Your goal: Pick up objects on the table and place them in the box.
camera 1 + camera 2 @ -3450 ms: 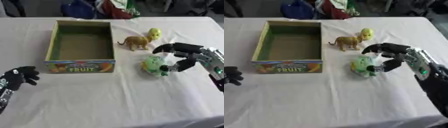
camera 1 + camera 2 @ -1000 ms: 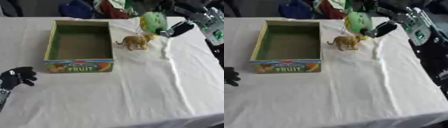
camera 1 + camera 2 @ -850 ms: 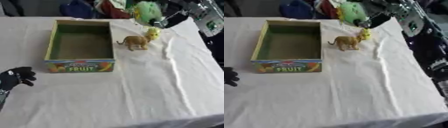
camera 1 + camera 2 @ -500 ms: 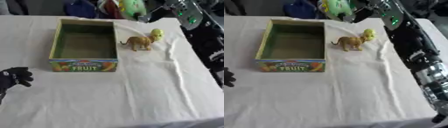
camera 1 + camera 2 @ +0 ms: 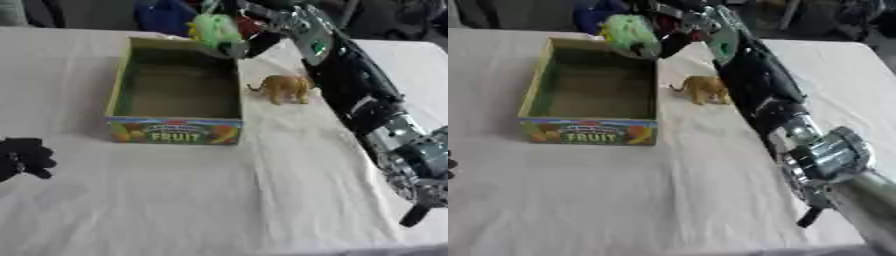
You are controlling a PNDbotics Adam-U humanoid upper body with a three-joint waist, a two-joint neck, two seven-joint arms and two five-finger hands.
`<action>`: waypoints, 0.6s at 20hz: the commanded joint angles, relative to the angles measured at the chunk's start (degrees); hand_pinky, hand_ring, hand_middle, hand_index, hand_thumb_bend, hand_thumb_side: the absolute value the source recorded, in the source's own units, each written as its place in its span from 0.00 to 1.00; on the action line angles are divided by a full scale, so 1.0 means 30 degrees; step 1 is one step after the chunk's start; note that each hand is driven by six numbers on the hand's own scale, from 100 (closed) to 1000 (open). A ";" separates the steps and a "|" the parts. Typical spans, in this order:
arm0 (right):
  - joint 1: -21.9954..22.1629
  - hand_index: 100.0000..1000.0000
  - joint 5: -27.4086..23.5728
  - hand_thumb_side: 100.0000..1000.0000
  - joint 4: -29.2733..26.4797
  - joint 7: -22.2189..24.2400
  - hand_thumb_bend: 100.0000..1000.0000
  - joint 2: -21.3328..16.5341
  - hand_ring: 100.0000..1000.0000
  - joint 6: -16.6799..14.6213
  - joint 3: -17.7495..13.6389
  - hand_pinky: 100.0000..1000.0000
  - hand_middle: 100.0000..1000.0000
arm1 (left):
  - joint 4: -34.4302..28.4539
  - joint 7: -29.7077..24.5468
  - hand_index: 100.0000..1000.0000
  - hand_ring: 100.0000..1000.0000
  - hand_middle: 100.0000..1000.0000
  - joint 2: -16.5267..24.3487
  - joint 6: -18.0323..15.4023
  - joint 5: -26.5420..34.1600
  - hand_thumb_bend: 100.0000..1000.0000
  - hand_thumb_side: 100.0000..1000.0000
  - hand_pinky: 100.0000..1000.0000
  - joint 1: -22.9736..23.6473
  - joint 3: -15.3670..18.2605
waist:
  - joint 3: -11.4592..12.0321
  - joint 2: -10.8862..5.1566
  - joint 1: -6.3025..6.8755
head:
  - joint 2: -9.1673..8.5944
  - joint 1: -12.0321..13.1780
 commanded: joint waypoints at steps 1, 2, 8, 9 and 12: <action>-0.0425 0.55 0.1520 0.24 0.0511 0.0121 0.00 0.0093 0.51 -0.0810 -0.0390 0.52 0.43 | -0.0456 -0.0256 0.80 0.62 0.62 0.0191 0.0033 0.0292 0.29 0.93 0.55 -0.0278 -0.0132 | 0.0084 -0.0252 0.0071 | -0.0202 -0.0165; -0.0382 0.61 0.1931 0.23 0.0636 -0.0163 0.01 0.0194 0.53 -0.0811 -0.0415 0.53 0.49 | -0.0463 -0.0297 0.80 0.62 0.62 0.0187 0.0048 0.0320 0.30 0.93 0.55 -0.0300 -0.0154 | 0.0109 -0.0243 0.0062 | -0.0198 -0.0141; -0.0155 0.81 0.3977 0.51 0.0667 -0.2324 0.12 0.0501 0.63 -0.0821 -0.0390 0.59 0.72 | -0.0447 -0.0393 0.80 0.62 0.62 0.0160 0.0105 0.0342 0.29 0.94 0.55 -0.0340 -0.0177 | 0.0059 -0.0198 0.0026 | -0.0197 0.0034; -0.0134 0.83 0.4251 0.55 0.0616 -0.2694 0.14 0.0526 0.64 -0.0839 -0.0361 0.60 0.73 | -0.0441 -0.0395 0.80 0.62 0.62 0.0165 0.0105 0.0328 0.29 0.94 0.55 -0.0335 -0.0174 | 0.0036 -0.0193 0.0029 | -0.0194 0.0053; -0.0067 0.91 0.5084 0.80 0.0507 -0.3511 0.29 0.0592 0.73 -0.1022 -0.0200 0.67 0.85 | -0.0417 -0.0383 0.80 0.62 0.62 0.0163 0.0104 0.0284 0.29 0.94 0.55 -0.0318 -0.0168 | -0.0040 -0.0186 0.0043 | -0.0173 0.0088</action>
